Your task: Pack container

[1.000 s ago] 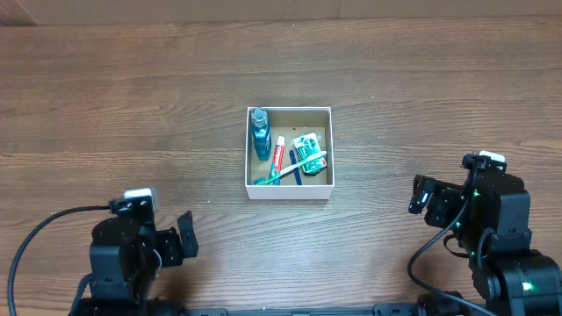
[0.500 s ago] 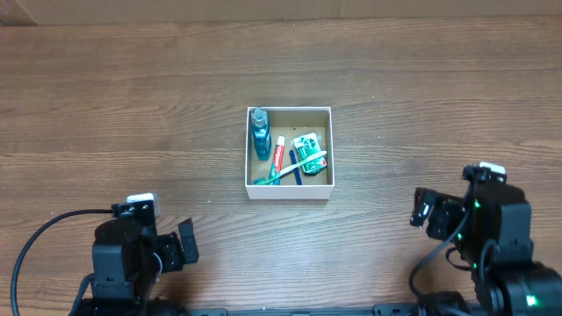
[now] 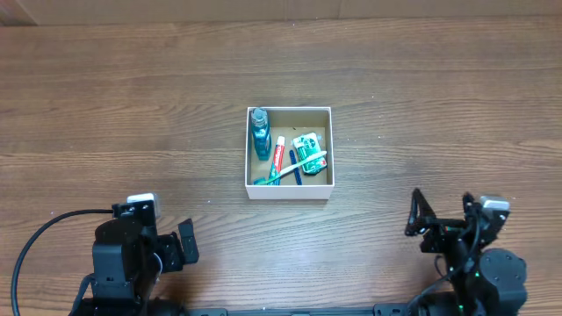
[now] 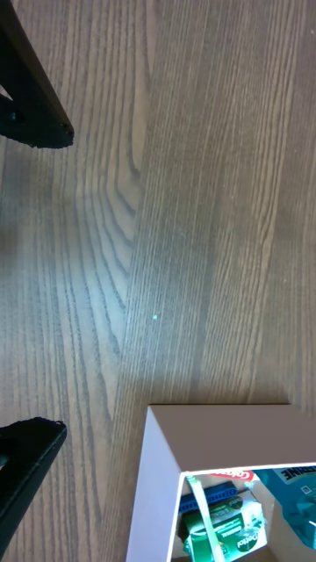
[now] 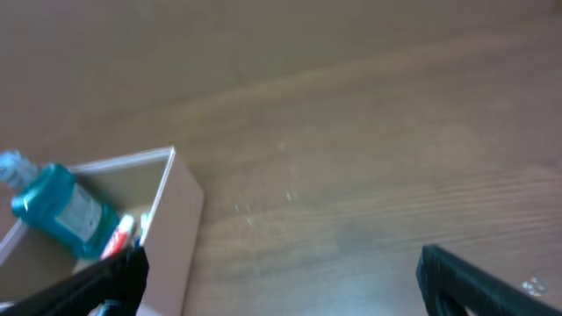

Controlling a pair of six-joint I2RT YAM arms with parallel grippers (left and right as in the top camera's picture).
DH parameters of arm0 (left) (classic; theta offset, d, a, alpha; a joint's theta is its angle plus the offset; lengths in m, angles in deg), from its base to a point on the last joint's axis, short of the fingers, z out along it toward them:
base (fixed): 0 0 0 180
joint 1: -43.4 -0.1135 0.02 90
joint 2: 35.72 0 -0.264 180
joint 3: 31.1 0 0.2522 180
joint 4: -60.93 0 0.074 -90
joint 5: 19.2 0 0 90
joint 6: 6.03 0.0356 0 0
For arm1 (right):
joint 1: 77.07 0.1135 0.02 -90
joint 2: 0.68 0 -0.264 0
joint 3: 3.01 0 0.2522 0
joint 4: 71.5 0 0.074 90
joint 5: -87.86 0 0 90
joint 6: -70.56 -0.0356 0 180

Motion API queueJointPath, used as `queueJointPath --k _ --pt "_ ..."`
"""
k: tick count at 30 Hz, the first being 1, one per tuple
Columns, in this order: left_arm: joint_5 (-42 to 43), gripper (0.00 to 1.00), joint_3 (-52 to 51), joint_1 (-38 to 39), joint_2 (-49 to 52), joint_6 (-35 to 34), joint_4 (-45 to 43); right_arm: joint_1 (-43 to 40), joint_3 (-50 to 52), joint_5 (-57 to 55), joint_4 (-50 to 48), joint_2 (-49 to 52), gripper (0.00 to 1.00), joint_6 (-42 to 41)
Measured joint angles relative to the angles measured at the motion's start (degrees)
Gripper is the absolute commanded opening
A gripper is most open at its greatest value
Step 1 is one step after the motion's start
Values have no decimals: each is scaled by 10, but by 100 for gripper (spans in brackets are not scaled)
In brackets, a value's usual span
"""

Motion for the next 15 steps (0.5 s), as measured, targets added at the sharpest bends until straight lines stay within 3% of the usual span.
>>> queueJointPath --k 9,15 --pt "0 100 -1 0 0 0 0 0 162 18 -286 -61 100 9" --pt "0 100 -1 0 0 0 0 0 237 20 -319 -62 100 36"
